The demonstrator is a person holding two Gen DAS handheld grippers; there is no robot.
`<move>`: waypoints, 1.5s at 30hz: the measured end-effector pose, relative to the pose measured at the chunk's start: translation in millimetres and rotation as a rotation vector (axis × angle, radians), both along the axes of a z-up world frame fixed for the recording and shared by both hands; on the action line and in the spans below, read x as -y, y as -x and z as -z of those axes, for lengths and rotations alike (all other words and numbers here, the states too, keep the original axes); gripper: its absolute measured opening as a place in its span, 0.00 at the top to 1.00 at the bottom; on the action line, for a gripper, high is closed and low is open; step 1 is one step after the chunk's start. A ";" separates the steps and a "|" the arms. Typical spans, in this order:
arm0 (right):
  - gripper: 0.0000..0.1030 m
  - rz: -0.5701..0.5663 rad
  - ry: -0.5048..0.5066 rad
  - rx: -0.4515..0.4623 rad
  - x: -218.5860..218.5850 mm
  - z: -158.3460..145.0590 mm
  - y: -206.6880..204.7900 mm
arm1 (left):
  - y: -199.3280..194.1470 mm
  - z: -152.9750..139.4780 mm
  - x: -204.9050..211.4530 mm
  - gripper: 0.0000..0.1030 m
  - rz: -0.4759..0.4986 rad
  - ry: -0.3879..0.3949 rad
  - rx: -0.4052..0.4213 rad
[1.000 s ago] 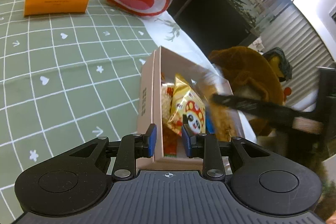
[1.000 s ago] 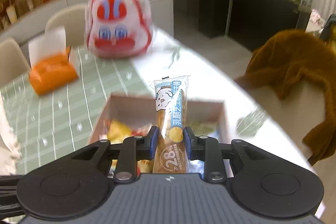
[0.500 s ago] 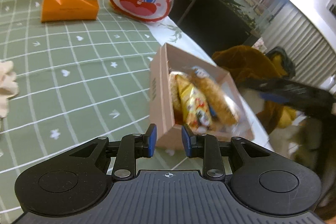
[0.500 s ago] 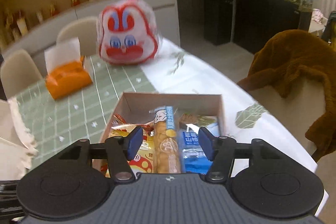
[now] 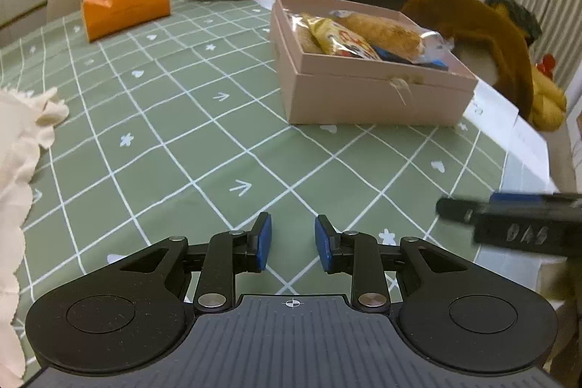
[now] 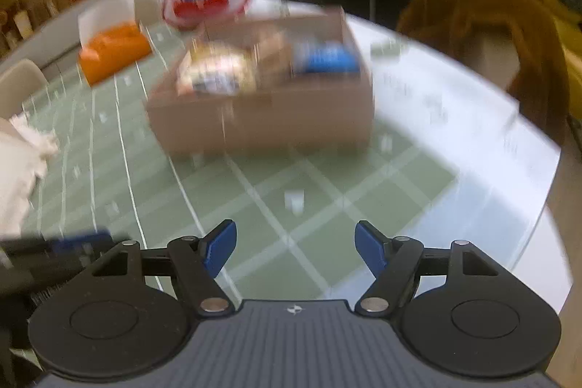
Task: Organize snacks
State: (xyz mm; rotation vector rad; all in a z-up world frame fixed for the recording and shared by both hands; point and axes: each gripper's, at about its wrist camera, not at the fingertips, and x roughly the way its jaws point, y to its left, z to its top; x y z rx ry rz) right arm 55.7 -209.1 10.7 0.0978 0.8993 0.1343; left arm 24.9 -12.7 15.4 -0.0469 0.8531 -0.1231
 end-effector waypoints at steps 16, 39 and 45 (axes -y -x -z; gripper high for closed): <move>0.00 0.104 0.110 0.159 2.8 24.1 10.0 | 2.9 17.5 37.0 0.64 0.060 -0.098 0.188; 0.00 0.106 0.108 0.199 1.8 28.2 12.2 | 0.8 17.4 37.8 0.64 0.054 -0.092 0.187; 0.00 0.106 0.108 0.199 1.7 28.2 12.2 | 0.4 17.4 37.8 0.64 0.053 -0.090 0.187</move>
